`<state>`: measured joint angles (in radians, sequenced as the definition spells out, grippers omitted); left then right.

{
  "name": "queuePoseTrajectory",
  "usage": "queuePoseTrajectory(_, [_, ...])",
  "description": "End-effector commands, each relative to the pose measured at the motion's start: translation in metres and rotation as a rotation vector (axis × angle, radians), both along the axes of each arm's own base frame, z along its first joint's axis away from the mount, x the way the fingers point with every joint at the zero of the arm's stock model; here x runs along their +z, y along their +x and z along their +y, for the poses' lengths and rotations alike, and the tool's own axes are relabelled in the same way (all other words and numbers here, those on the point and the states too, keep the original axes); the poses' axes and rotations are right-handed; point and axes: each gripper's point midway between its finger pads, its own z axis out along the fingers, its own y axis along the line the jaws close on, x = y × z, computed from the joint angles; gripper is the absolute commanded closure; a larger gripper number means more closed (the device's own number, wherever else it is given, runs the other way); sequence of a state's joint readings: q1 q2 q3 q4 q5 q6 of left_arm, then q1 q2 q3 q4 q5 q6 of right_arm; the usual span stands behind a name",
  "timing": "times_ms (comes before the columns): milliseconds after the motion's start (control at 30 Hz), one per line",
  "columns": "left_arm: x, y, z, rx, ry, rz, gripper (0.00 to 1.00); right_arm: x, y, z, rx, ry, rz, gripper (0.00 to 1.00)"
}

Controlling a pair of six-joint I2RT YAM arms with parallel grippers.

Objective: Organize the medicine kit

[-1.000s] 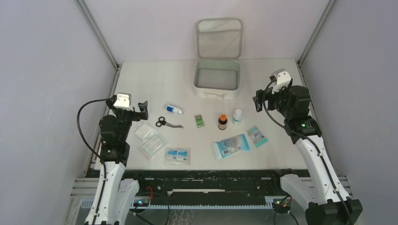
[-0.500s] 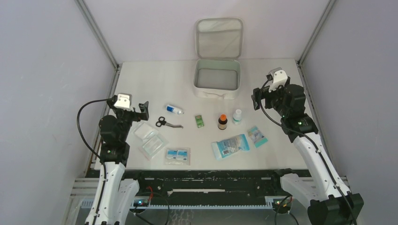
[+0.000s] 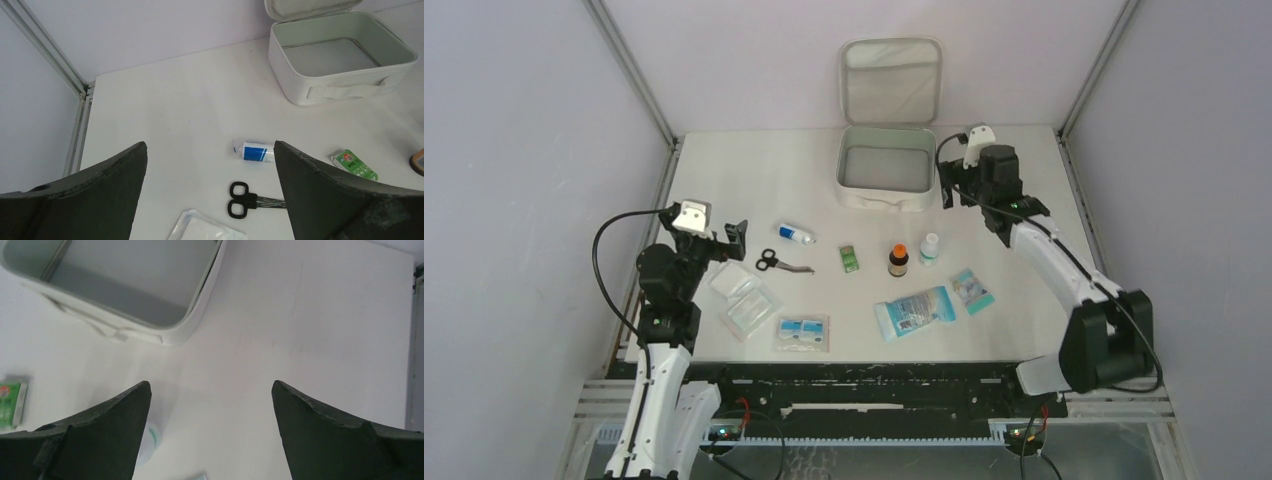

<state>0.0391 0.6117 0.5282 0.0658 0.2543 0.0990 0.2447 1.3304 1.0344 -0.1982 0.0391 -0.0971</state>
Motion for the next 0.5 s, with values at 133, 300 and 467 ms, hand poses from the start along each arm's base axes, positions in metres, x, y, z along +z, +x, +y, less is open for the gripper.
queuePoseTrajectory(133, [0.027, -0.005, -0.007, -0.050, 0.036, -0.087, 0.00, 0.002, 0.080, 0.021, -0.077, 0.077, 0.005, 0.17])
queuePoseTrajectory(300, [0.030, -0.007, -0.009, -0.063, 0.041, -0.097, 0.00, -0.027, 0.112, 0.032, -0.092, 0.076, 0.090, 0.25])
queuePoseTrajectory(467, [0.029, -0.008, -0.013, -0.082, 0.045, -0.096, 0.00, -0.059, 0.132, 0.035, -0.126, 0.049, 0.187, 0.37])
